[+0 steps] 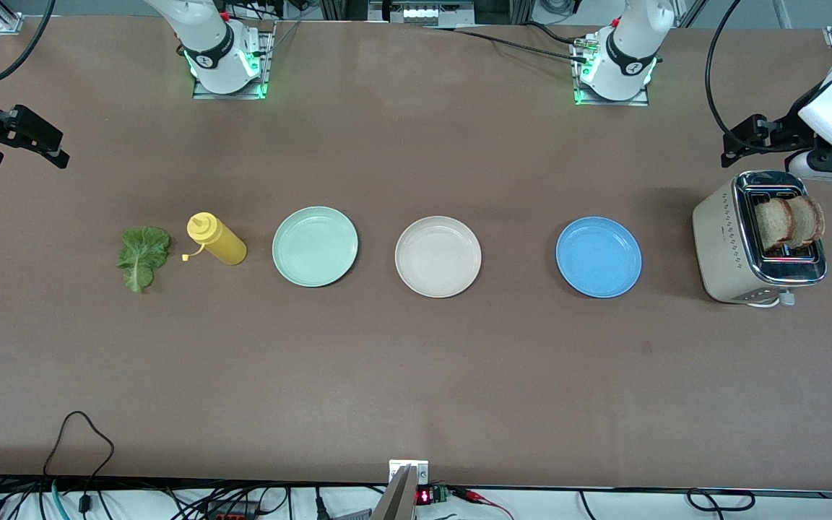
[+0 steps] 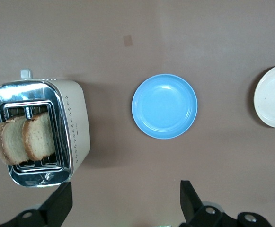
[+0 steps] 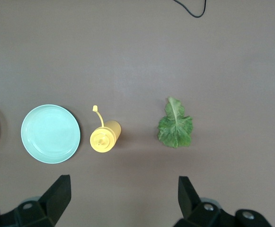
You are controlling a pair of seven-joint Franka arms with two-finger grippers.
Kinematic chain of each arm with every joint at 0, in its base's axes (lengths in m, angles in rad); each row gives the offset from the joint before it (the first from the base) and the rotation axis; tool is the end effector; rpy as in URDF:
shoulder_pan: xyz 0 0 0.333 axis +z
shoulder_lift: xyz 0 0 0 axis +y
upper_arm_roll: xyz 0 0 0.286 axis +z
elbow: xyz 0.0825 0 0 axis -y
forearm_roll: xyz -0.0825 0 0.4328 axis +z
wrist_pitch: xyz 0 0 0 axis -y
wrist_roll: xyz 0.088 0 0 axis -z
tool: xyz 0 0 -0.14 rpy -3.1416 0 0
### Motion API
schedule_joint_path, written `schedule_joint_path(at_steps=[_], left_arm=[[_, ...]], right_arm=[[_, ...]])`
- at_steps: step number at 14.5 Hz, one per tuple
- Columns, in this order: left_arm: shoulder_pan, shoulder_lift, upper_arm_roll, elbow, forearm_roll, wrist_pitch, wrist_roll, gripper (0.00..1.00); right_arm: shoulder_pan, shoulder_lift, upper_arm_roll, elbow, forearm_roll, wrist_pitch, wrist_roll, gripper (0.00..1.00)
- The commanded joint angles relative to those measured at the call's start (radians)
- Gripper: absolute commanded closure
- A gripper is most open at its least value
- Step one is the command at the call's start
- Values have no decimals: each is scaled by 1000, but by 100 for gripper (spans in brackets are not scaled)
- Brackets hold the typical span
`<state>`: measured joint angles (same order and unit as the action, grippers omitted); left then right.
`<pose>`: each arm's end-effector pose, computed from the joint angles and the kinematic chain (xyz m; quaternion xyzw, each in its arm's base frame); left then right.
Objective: Make sandwich in beige plate with both arms
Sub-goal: 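Move the left gripper down toward the bread slices in the toaster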
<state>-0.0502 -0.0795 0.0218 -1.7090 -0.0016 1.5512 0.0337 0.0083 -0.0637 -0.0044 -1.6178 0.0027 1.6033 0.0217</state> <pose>0.5730 -0.0162 0.5351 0.9987 -0.0311 -0.0391 0.0018 0.5903 0.0026 0.5779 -0.9997 0.0089 -0.0246 0.0018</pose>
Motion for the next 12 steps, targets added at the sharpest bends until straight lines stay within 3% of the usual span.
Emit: schedule_joint_path(at_steps=[1, 4, 7, 9, 12], left_arm=[[1, 26, 1, 34, -4, -31, 0, 0], [1, 79, 4, 43, -6, -43, 2, 0], [1, 166, 9, 129, -1, -111, 0, 0], [10, 227, 10, 207, 64, -143, 9, 0], [41, 254, 10, 224, 126, -151, 61, 0]], right_arm=[[-7, -28, 7, -27, 3, -11, -25, 0], [-4, -28, 9, -27, 3, -19, -35, 0], [-2, -22, 7, -25, 7, -10, -35, 0], [-1, -13, 7, -17, 10, -5, -35, 0], [24, -2, -11, -8, 11, 3, -35, 0]])
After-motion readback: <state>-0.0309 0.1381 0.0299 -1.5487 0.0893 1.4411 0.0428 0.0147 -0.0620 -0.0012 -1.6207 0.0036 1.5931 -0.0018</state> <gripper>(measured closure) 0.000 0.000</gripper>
